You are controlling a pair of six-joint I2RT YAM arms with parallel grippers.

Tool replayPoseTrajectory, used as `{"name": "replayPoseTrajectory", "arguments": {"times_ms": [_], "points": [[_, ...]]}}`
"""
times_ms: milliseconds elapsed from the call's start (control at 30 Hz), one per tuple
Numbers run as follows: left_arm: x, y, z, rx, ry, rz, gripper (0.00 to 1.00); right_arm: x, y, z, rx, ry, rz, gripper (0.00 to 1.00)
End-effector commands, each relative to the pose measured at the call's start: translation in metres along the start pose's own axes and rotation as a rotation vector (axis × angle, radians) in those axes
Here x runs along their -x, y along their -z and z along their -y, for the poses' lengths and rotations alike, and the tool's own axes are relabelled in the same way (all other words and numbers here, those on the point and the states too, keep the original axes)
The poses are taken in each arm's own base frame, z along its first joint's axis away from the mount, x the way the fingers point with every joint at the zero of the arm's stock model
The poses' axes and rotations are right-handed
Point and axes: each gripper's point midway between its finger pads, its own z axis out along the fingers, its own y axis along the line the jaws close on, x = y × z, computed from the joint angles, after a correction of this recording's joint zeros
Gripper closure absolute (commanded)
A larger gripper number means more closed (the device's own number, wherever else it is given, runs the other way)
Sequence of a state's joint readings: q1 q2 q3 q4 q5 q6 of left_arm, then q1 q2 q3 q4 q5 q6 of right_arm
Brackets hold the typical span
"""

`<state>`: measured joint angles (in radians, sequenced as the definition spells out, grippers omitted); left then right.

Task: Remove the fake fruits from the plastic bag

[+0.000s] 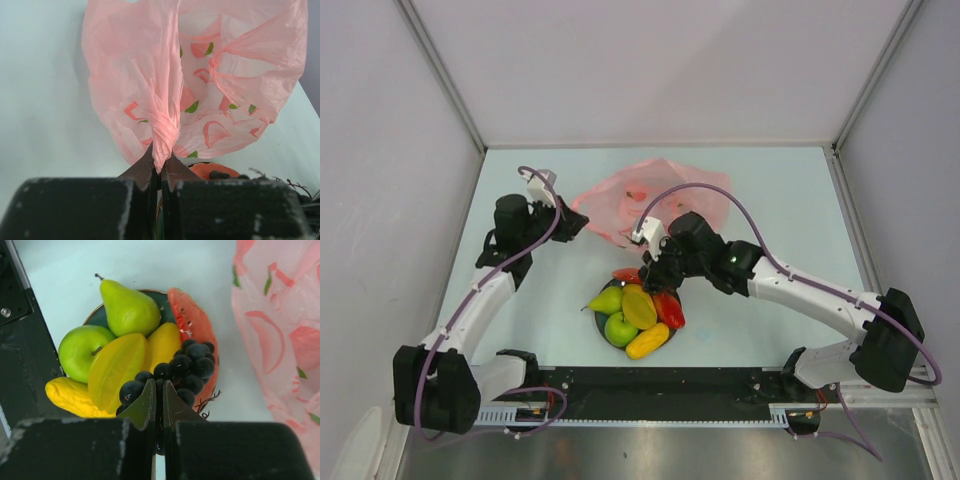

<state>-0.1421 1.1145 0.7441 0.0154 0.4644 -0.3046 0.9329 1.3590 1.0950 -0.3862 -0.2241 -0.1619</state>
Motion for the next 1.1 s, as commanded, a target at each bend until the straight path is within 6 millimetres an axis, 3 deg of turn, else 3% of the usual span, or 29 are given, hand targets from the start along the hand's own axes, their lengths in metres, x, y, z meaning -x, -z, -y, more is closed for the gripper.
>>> {"name": "replayPoseTrajectory", "arguments": {"times_ms": [0, 367, 667, 867, 1033, 1067], "points": [[0.024, 0.009, 0.011, -0.013, -0.069, 0.075, 0.96, 0.003, 0.004, -0.014, 0.024, 0.026, 0.019, 1.0], [0.019, 0.018, 0.014, -0.02, -0.076, 0.087, 0.96, -0.016, -0.004, -0.039, 0.077, 0.073, -0.035, 1.0], [0.018, 0.018, 0.015, -0.026, -0.072, 0.088, 0.96, -0.03, -0.008, -0.035, 0.05, 0.079, -0.064, 0.99], [0.018, 0.018, 0.015, -0.024, -0.069, 0.087, 0.96, -0.036, -0.006, -0.037, 0.056, 0.07, -0.065, 0.79], [0.016, 0.017, 0.014, -0.021, -0.066, 0.083, 0.95, -0.035, -0.005, -0.036, 0.054, 0.074, -0.059, 0.72], [0.016, 0.017, 0.014, -0.021, -0.066, 0.083, 0.95, -0.036, -0.005, -0.036, 0.054, 0.074, -0.061, 0.67]]}}
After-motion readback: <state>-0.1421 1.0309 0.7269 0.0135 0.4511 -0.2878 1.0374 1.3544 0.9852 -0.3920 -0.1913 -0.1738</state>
